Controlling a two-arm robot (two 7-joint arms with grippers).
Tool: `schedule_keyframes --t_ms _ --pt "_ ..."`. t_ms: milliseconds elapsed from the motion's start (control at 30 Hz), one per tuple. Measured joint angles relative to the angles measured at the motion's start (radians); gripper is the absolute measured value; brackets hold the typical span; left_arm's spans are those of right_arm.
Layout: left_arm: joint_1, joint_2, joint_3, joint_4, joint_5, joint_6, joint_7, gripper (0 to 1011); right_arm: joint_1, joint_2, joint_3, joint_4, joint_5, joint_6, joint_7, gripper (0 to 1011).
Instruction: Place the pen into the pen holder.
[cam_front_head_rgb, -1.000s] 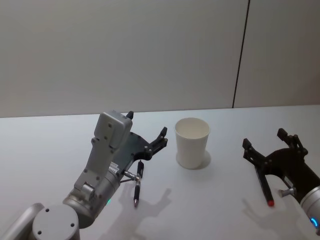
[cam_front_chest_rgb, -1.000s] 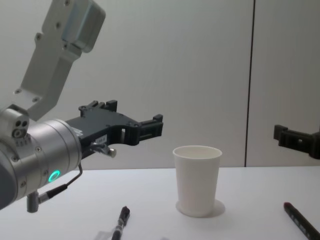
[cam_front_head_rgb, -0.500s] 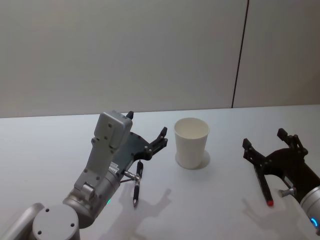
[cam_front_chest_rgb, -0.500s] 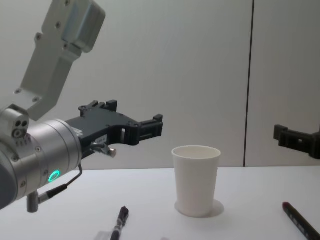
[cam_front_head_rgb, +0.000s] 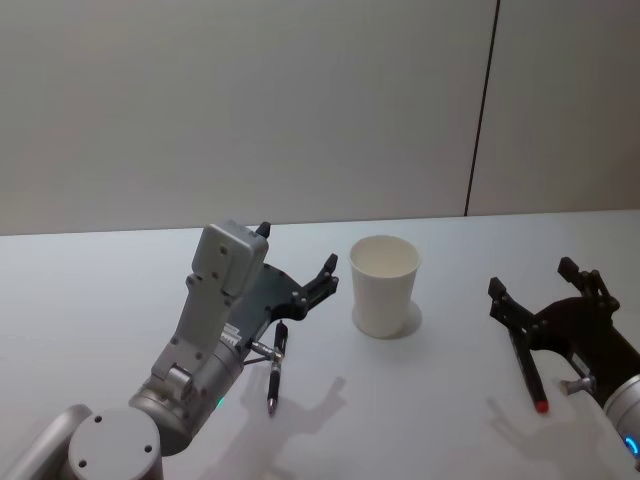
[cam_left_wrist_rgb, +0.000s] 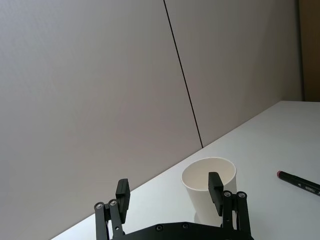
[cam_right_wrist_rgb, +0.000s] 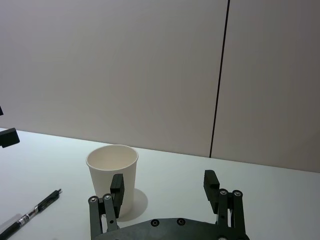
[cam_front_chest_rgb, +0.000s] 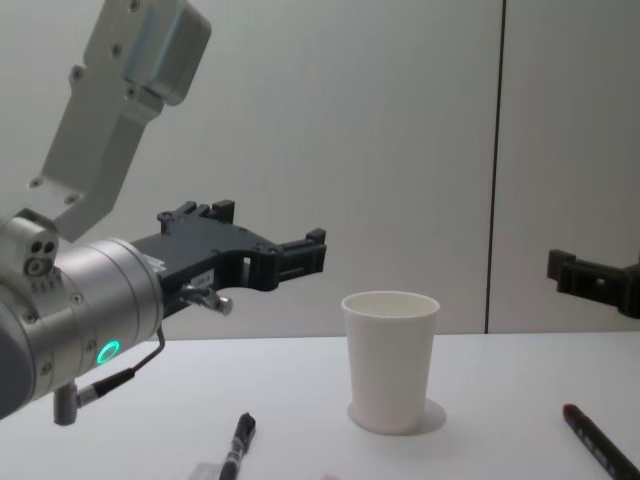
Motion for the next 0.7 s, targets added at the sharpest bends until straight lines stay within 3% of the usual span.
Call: schedule_keyframes --t_ms 700 --pt "0.000 0.000 0.000 0.000 0.000 0.000 0.000 1000 0.002 -0.001 0.002 -0.006 0.011 0.013 0.008 1001"
